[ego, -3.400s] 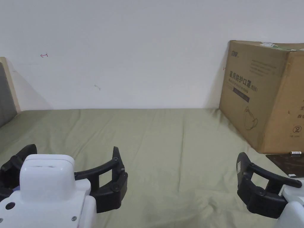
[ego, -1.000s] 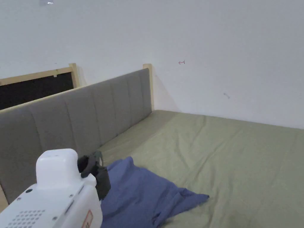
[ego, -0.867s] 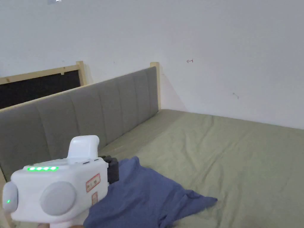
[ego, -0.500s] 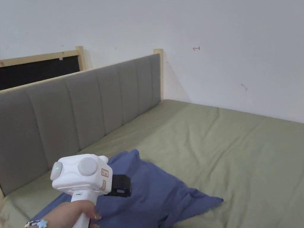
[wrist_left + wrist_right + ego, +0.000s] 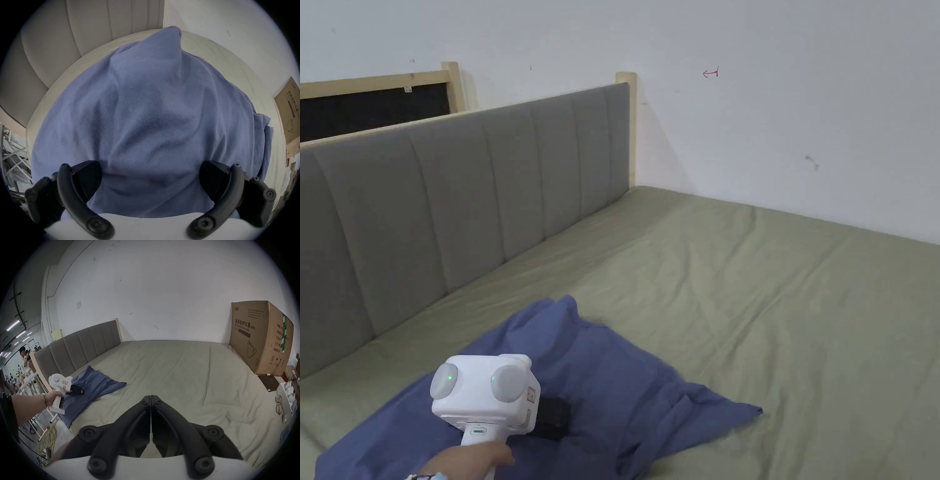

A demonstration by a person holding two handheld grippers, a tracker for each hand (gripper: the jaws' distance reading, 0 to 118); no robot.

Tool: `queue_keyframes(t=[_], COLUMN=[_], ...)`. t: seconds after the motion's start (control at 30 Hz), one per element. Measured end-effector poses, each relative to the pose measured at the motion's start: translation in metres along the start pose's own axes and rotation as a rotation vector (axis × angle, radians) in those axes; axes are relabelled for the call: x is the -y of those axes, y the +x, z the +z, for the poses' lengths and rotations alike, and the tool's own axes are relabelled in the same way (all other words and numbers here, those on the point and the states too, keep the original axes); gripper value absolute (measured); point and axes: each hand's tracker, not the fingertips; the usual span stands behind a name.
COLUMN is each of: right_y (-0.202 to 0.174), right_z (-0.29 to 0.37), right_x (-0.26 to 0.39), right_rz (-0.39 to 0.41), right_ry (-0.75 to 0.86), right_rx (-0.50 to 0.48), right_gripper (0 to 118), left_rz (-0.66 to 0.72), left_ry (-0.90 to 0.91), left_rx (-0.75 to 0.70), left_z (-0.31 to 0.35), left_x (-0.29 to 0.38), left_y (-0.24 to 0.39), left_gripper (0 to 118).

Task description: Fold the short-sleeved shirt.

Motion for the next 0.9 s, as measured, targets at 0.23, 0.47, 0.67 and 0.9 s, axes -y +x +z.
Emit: queue_keyframes(t=[0.23,0.47,0.67,0.9], right_y=[0.005,0.026,0.045,0.066], right_z=[0.012,0.032,0.050,0.091], right_x=[-0.001,-0.006,-0.007,-0.015], right_rz=[0.013,-0.032,-0.088,-0.108], right_ry=[0.004,0.052,0.101,0.217], right_rx=[-0.006,0.019,0.045,0.071], right_gripper=[0,0,0,0], left_rz=[0.017,-0.006,-0.087,-0.332], left_ry=[0.151,0.353,0.574,0.793], left_rx=[0.014,0.134,0.275,0.548], left_z=[0.085,0.161,0.286,0.413], left_x=[0.035,-0.015,-0.031,-0.036], left_y=[0.006,-0.036,0.006,0.120], left_gripper=[0,0,0,0])
